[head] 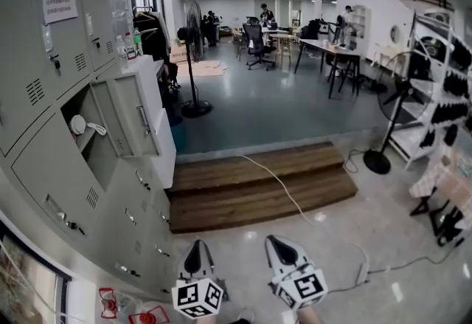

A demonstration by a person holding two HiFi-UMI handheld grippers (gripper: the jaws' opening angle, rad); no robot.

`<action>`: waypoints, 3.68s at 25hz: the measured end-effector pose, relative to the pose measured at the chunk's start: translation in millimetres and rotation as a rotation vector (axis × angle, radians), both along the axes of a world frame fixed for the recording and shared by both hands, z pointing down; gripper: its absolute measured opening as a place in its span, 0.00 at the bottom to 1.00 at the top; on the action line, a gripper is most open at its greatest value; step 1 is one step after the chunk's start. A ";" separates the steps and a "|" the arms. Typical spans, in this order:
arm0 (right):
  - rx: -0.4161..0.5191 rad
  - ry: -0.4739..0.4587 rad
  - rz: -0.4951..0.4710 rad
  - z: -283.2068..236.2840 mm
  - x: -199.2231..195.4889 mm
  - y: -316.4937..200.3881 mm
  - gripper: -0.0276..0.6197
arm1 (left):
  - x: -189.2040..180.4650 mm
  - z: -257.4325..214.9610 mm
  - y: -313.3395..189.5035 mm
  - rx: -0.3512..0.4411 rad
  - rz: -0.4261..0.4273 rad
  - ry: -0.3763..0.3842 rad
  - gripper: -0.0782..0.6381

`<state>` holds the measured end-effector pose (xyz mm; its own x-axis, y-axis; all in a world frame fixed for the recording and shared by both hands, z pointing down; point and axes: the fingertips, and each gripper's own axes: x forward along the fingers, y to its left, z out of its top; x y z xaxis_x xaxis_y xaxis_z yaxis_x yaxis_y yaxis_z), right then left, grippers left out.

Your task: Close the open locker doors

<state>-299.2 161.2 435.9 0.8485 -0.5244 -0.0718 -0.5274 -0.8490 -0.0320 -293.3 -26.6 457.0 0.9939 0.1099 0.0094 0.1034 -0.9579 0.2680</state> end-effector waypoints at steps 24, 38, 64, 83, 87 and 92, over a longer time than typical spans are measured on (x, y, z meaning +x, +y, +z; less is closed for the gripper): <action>-0.016 -0.085 0.043 26.4 131.8 -17.2 0.05 | 104.5 -27.3 -31.2 0.162 -0.015 0.120 0.60; -0.028 -0.171 0.019 44.9 180.1 1.7 0.05 | 158.9 -3.5 -29.4 0.147 -0.058 0.044 0.60; 0.083 0.008 -0.239 19.3 369.5 16.9 0.05 | 349.5 -32.6 4.9 0.297 -0.245 0.135 0.60; -0.016 0.150 -0.862 -41.4 573.8 -272.9 0.05 | 408.0 -70.0 -212.4 0.251 -0.909 0.146 0.60; -0.003 0.172 -0.992 -43.9 555.5 -322.3 0.05 | 361.3 -57.0 -227.3 0.237 -1.068 0.099 0.60; -0.012 0.204 -1.079 -47.1 548.2 -362.6 0.05 | 304.7 -41.9 -230.4 0.190 -1.255 0.034 0.60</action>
<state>249.1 -201.4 388.8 -0.0840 -0.9853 -0.1486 -0.9874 0.0623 0.1452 11.3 -257.1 415.1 0.4139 -0.9042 -0.1058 -0.8955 -0.4253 0.1313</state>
